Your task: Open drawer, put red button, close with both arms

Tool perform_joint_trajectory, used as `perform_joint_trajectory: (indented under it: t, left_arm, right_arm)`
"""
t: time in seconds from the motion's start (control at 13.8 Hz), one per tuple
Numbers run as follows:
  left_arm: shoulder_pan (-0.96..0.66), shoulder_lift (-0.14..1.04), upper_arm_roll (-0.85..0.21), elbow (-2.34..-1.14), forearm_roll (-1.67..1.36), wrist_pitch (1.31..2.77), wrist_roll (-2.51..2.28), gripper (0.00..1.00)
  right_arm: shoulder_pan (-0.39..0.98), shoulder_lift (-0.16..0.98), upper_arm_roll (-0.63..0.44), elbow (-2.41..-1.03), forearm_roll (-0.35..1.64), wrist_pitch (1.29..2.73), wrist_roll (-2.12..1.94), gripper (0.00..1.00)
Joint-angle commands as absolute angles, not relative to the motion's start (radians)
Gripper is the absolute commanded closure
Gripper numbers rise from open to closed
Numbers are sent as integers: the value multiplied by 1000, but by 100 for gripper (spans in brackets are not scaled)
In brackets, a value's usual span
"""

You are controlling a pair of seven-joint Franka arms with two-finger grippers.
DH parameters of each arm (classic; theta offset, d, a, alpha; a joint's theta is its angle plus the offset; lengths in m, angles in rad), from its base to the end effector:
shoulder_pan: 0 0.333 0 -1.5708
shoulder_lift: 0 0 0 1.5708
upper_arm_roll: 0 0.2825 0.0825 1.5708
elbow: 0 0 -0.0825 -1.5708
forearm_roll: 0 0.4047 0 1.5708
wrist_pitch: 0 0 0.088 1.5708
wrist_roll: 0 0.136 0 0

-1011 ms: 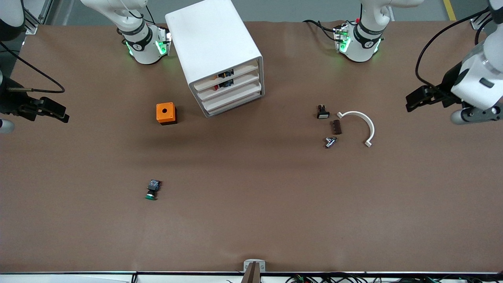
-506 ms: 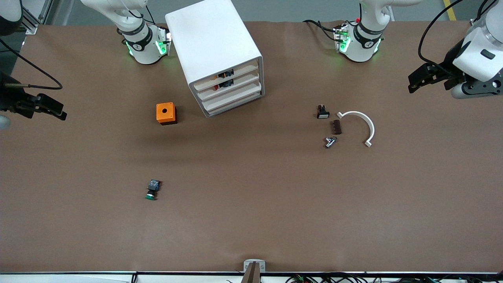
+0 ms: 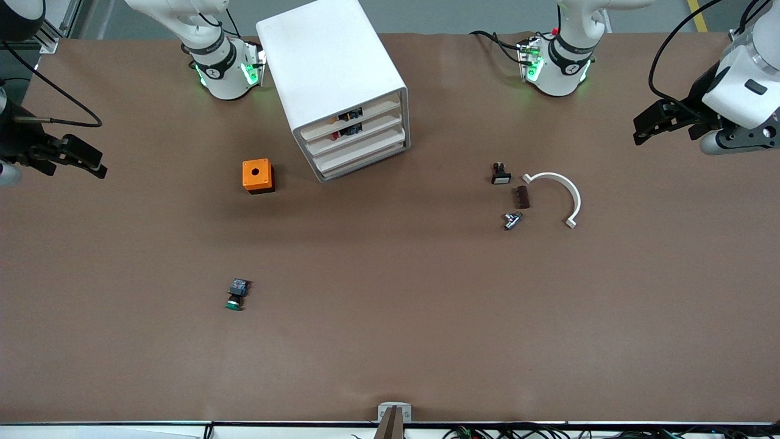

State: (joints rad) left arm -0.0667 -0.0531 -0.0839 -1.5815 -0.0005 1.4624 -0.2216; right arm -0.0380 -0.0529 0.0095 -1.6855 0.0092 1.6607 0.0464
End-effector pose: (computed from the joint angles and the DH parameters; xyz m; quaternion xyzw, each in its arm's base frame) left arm 0.5408 -0.0832 0.5774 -0.9988 -0.0356 0.0322 0.0081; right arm 0.5681 -0.0149 0.5433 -0.9992 0.0378 -0.0140 0.0045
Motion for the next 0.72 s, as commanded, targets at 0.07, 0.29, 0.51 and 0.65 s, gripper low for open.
perform_joint_trajectory:
  t: [0.07, 0.29, 0.51, 0.65]
  left_arm:
    - [-57, -80, -100, -1601, 20, 1468, -204, 0]
    - [-58, -68, -100, -1586, 25, 1483, -202, 0]
    - [-60, -58, -100, -1572, 25, 1482, -190, 0]
    - [-60, -57, -100, -1568, 26, 1482, -190, 0]
  right_arm:
    - [-46, -75, 25, -1698, -11, 1655, 35, 0]
    - [-48, -75, 23, -1698, -11, 1655, 34, 0]
    - [-49, -75, 23, -1698, -11, 1655, 34, 0]
    - [-49, -75, 23, -1698, -11, 1657, 35, 0]
